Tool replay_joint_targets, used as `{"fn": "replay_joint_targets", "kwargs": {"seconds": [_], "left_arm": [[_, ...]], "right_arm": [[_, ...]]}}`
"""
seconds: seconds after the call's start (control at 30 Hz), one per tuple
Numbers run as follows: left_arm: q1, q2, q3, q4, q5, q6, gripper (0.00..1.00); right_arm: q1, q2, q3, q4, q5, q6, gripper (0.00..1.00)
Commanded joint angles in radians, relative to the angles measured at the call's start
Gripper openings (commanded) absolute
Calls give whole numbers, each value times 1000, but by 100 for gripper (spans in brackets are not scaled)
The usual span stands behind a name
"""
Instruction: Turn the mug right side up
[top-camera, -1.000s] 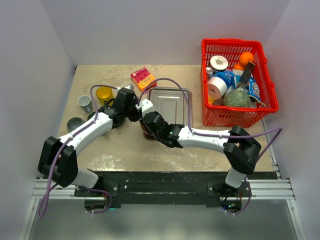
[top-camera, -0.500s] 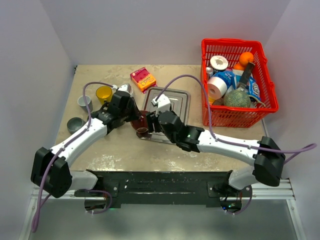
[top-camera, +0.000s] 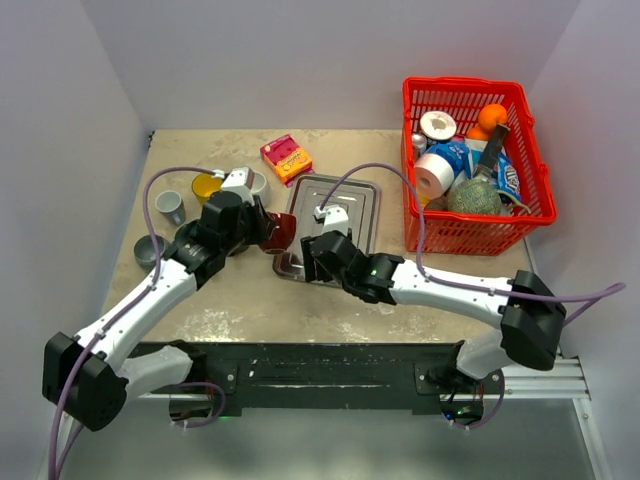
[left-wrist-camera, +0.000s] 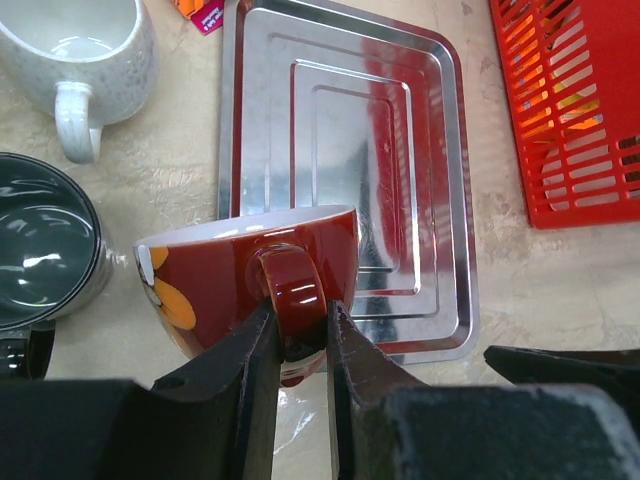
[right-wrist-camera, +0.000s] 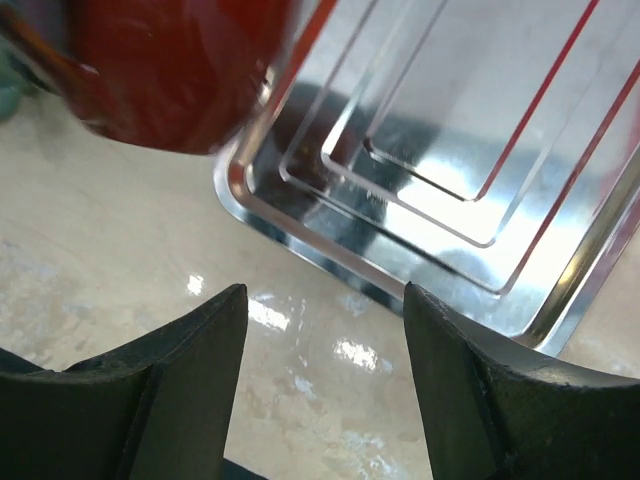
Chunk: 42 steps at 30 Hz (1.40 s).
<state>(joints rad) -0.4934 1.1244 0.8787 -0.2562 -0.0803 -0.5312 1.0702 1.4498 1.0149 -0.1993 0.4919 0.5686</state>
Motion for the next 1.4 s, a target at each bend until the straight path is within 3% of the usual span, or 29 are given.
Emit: {"fn": "replay_joint_targets", "kwargs": {"seconds": [0.0,0.13,0.43,1.37], "left_arm": [[1,-109,-44,150,-15,66,0],[1,-201,-121,178,-28,66,0],[1,-305,-239,215,-87,77,0],[-1,-339,-440,390,-211,85,0]], "right_arm": [[-10,70,65,-127,-26,148,66],[-41,145,94,-195,-44,177,65],[-154,211,37,-74,-174,160,64],[-305,176,-142,-45,-170,100,61]]}}
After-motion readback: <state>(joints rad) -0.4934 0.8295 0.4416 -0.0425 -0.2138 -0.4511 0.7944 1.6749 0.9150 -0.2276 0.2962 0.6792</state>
